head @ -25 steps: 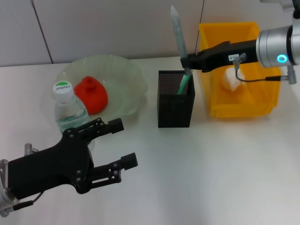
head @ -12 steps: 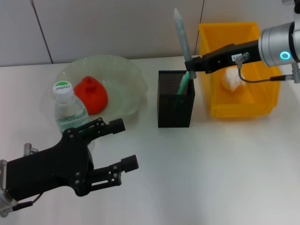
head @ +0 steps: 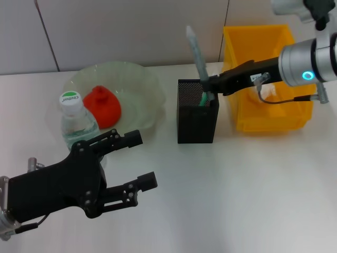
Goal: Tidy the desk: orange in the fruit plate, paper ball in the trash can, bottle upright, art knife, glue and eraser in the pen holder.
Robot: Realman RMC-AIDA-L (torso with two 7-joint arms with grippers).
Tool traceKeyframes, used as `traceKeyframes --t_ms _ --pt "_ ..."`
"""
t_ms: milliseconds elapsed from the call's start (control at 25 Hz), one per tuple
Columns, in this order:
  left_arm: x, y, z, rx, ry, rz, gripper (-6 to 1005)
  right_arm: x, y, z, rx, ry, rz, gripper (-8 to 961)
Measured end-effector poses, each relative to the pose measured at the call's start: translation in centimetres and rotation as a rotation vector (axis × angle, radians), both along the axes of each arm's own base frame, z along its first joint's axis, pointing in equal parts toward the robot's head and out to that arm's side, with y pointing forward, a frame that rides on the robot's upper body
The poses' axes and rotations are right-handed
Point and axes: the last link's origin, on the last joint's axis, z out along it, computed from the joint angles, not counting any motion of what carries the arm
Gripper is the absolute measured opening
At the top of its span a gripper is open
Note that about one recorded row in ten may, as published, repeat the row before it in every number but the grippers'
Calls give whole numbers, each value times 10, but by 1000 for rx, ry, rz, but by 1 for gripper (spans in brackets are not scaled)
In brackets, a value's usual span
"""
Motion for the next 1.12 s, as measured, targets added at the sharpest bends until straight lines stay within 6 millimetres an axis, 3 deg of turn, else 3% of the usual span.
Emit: traceKeyframes --t_ms 1120 --pt "3 2 0 -14 0 -2 809 4 6 -12 39 -73 26 161"
